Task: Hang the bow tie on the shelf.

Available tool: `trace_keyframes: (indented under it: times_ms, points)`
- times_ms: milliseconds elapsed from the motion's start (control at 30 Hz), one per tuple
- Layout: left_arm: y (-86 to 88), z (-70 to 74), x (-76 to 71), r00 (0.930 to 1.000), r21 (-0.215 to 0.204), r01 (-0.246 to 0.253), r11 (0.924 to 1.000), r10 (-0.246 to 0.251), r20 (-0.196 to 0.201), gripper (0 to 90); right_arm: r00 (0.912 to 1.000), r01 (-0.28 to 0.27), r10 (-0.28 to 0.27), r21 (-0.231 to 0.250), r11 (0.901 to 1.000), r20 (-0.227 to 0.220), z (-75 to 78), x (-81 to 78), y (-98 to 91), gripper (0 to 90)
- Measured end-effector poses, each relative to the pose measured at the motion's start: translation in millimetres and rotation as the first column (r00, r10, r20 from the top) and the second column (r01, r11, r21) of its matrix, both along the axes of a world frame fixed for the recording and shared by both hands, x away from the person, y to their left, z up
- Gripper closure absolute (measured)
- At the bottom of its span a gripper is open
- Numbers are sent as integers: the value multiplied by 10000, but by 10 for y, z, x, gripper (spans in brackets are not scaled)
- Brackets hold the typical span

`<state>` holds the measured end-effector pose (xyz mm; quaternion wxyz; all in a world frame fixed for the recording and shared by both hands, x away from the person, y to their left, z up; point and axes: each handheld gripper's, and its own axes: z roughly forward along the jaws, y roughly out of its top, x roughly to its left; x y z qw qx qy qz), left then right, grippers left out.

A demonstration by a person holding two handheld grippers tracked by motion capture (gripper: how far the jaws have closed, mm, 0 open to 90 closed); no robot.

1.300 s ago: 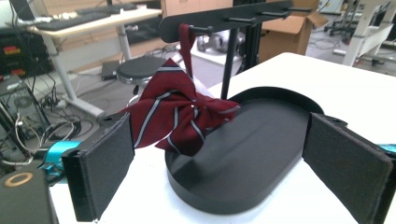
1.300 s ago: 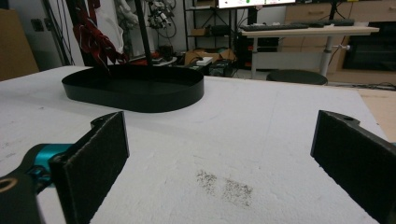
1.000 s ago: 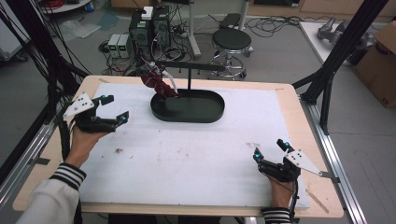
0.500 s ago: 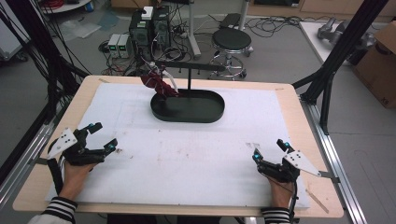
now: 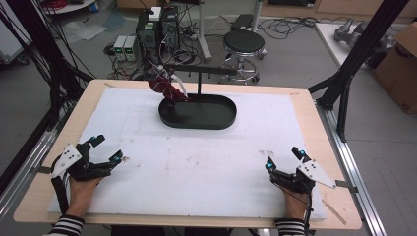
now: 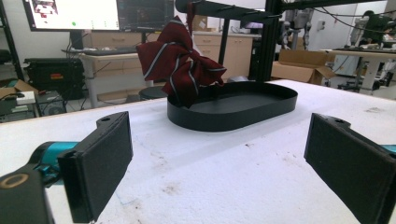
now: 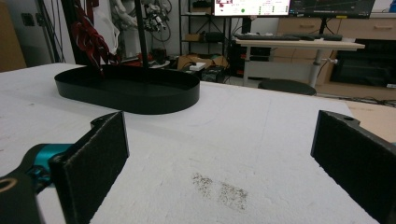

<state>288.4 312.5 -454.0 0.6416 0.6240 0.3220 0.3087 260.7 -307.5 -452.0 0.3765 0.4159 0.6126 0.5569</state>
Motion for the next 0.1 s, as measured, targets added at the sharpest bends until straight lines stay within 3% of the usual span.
trace_keyframes:
  times_ms: [100]
  points:
    - [-2,-3,-5,10000,-74,-97,9999,97,16,83,10000,6,-5,64,10000,-27,-1,-5,-3,31]
